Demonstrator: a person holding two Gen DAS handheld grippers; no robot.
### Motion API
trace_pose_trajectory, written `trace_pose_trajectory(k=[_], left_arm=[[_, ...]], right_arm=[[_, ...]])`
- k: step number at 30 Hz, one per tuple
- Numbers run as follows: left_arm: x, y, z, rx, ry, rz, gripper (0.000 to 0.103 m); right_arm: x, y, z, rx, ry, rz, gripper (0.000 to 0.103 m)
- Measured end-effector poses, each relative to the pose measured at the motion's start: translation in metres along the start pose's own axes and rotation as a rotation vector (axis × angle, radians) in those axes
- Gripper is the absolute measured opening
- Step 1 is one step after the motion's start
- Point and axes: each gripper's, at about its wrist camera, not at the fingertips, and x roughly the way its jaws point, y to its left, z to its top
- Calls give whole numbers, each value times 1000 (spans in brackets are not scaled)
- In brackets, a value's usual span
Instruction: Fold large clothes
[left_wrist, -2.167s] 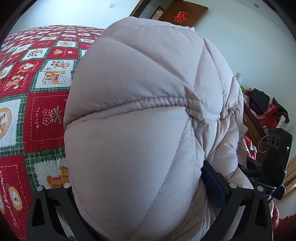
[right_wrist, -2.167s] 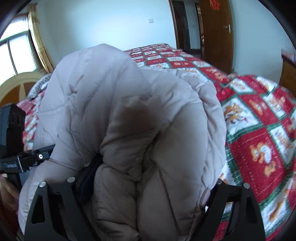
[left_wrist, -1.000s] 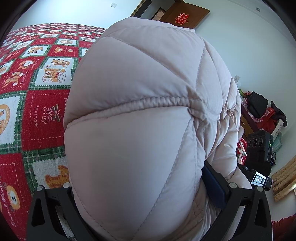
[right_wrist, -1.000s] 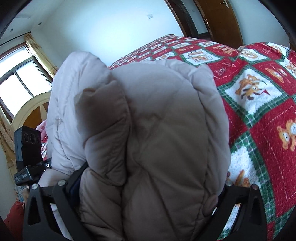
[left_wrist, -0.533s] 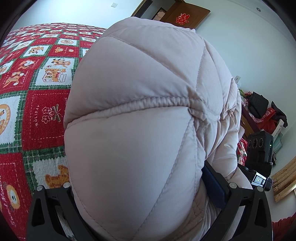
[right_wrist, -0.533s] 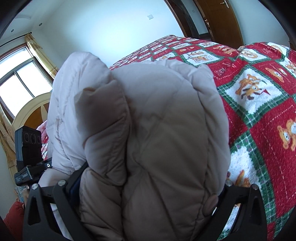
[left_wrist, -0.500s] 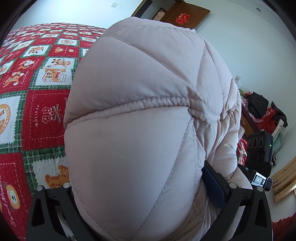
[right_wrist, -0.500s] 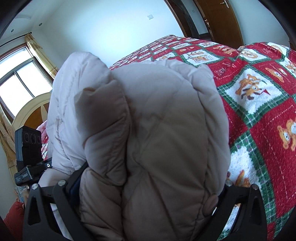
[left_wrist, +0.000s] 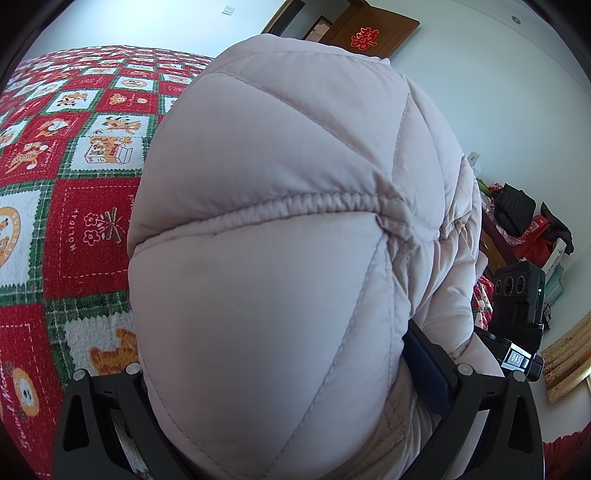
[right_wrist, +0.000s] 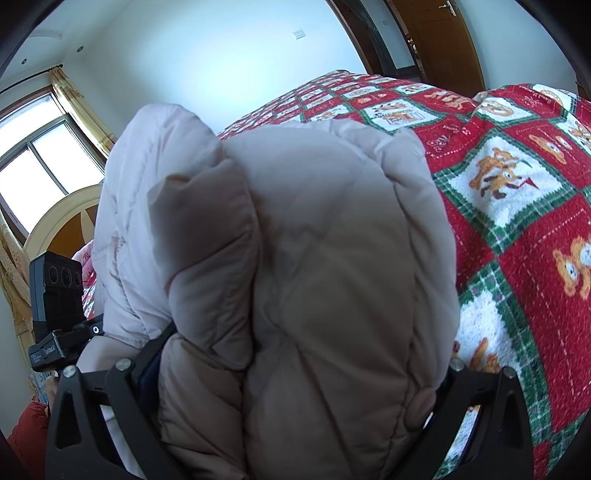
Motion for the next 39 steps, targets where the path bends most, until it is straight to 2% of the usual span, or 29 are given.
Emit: trace_pose_trajectory(k=[39], left_arm=[[-2,-1,-2,-3,2,-2,102]], right_arm=[[-1,-1,1,-4,0,-2,103]])
